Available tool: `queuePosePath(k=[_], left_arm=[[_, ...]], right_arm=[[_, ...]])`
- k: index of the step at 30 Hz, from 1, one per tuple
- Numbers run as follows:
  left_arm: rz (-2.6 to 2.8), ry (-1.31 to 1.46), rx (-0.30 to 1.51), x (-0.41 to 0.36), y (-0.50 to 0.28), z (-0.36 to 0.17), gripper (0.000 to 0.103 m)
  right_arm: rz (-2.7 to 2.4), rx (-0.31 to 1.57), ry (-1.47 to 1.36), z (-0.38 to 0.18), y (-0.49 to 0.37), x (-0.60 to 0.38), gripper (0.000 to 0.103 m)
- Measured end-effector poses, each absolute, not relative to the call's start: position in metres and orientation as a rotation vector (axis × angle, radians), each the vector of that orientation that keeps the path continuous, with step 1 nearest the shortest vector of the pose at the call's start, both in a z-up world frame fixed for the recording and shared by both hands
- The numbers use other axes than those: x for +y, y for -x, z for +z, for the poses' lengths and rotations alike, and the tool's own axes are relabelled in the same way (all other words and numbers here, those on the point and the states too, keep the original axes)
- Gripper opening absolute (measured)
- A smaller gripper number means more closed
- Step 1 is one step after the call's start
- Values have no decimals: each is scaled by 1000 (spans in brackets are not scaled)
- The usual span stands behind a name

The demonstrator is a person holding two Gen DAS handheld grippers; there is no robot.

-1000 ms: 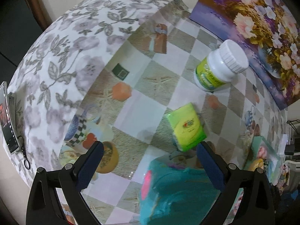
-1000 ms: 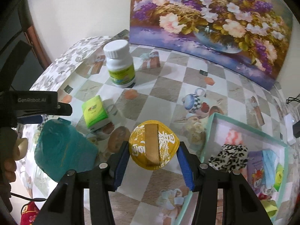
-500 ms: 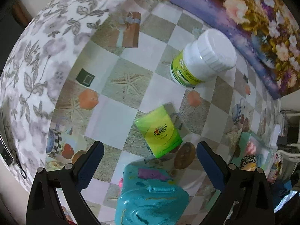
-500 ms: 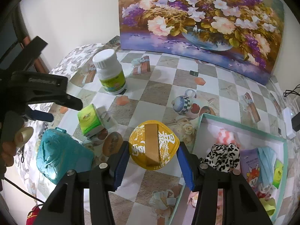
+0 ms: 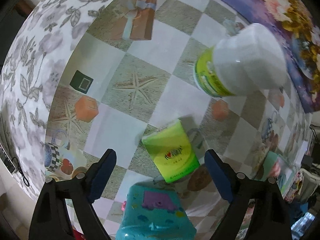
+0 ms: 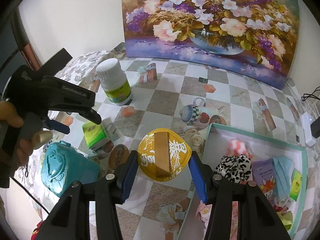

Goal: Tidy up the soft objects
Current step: 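Grasp the green tissue pack with the left gripper while the right holds the yellow container, then carry the tissue pack and yellow container over the tray with both grippers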

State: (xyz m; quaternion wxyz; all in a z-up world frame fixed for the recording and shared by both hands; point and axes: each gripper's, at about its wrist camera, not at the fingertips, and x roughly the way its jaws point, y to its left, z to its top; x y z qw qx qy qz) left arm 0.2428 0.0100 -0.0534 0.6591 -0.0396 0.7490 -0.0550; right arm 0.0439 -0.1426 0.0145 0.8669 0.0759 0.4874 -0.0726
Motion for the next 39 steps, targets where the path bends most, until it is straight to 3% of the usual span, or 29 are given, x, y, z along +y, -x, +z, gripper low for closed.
queuePosePath(k=[3,15,22,31,39], left_arm=[[-109,119,1724,7,-250,-65,80],[-87,145,1749,12,-252,-84,78],[-86,135,1740,-8,-242,-91,56],[-117,128,1657,-13,-231,-56,55],[-227,164,1438,-20,-197,4,55]], right_arm=[[-153,1017,-159,15,-44,-143,54],[-153,1005,-170,17,-42,-146,54],[-154,1002,-172,18,-41,-147,54],[-152,998,-187,19,-40,-150,54],[-160,996,-199,17,-39,-153,54]])
